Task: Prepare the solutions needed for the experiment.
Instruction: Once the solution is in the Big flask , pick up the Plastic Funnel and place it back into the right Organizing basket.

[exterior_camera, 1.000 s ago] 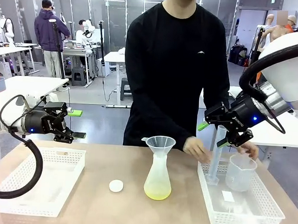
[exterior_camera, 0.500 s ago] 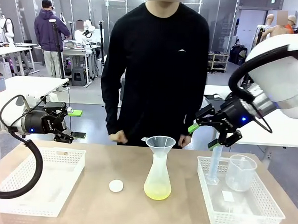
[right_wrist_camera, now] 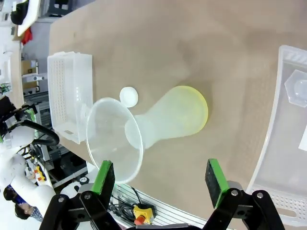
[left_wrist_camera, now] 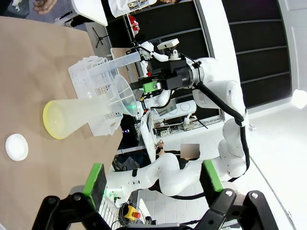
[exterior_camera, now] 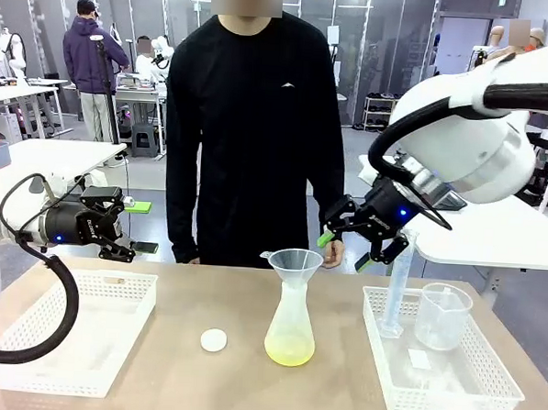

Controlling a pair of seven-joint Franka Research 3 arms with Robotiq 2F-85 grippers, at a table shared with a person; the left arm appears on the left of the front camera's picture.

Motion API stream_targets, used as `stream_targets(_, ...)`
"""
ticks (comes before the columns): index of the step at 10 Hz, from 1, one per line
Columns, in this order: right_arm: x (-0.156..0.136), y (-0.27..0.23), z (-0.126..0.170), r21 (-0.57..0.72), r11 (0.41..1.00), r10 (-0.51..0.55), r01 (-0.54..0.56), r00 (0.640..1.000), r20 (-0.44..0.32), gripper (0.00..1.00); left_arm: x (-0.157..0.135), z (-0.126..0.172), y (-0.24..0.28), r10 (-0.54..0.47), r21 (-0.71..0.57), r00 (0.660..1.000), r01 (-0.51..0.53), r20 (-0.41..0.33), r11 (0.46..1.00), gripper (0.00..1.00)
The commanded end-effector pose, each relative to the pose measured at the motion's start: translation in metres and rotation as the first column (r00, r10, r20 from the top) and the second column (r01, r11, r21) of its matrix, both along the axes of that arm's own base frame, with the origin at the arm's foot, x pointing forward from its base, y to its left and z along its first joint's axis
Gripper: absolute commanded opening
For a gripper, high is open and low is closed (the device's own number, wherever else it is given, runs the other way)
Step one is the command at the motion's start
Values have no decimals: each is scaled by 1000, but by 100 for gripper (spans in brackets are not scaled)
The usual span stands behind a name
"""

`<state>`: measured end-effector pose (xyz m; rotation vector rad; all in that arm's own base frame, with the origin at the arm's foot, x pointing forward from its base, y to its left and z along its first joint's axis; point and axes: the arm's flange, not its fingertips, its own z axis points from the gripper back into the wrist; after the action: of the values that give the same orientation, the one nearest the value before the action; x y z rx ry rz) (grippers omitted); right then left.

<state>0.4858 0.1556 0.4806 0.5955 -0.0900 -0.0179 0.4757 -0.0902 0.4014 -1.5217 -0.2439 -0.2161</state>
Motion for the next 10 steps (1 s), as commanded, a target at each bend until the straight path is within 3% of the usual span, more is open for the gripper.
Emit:
stream_targets(1, 16, 21, 9, -51, 999, -8, 5, 998, -57, 96, 1, 1, 0, 0, 0, 1000, 0, -1, 1000, 100)
stream_targets(10, 28, 48, -16, -104, 995, -9, -10, 985, -172, 96, 1, 1, 0, 0, 0, 1000, 0, -1, 1000, 100)
